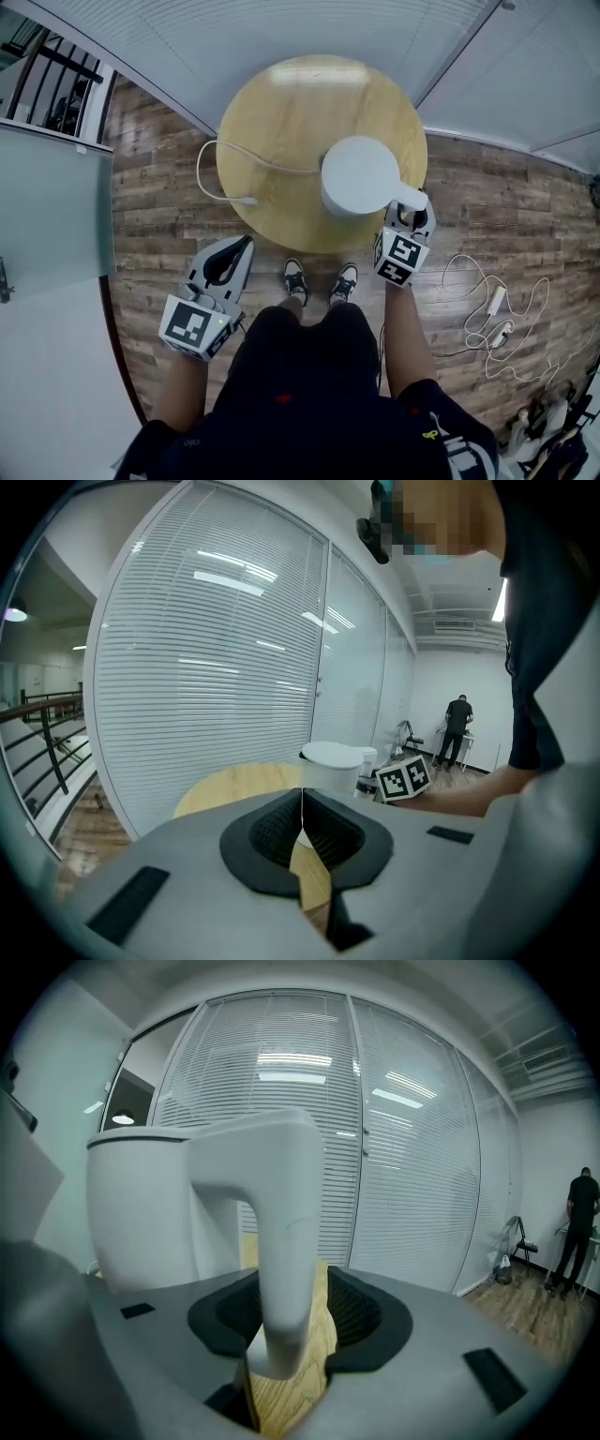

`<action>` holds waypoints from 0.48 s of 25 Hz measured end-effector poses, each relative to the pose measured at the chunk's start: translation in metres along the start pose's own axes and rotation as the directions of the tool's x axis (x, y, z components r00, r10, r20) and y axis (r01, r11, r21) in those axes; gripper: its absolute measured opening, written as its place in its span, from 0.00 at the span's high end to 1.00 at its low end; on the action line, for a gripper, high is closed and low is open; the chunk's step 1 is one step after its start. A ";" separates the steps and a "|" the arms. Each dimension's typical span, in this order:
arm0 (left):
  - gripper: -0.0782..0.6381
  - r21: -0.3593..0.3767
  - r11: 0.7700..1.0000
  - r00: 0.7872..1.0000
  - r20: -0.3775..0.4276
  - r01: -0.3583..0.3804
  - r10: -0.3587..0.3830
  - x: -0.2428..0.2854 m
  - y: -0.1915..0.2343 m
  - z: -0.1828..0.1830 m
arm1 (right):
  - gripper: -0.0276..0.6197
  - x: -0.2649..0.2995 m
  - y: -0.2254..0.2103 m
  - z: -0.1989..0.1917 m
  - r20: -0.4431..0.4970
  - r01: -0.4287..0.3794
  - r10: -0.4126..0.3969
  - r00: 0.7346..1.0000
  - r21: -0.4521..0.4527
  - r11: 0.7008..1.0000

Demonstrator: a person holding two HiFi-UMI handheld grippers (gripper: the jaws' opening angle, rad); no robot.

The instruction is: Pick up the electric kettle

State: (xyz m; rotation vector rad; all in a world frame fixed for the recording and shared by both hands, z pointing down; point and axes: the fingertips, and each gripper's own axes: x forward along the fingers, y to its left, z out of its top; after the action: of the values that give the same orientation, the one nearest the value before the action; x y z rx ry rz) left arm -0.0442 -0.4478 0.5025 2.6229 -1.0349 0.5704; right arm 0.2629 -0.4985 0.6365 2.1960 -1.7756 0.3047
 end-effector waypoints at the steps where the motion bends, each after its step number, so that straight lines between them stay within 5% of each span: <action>1: 0.86 -0.002 1.000 1.000 -0.005 -0.008 0.008 0.000 0.000 0.000 | 0.69 0.004 -0.001 0.000 0.001 0.002 -0.002 1.000 0.005 1.000; 8: 0.86 -0.057 0.998 1.000 0.016 -0.016 0.016 -0.003 0.008 -0.003 | 0.69 0.022 -0.003 0.006 0.029 0.020 -0.020 0.999 -0.011 1.000; 12: 0.86 -0.082 0.996 0.999 0.026 -0.026 0.028 -0.005 0.013 -0.002 | 0.84 0.027 0.001 0.011 0.045 0.028 -0.027 0.999 -0.019 0.999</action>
State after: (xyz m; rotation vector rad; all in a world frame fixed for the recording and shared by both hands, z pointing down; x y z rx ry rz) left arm -0.0566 -0.4533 0.5031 2.5561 -1.0802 0.4900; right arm 0.2676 -0.5266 0.6359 2.2280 -1.7626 0.2324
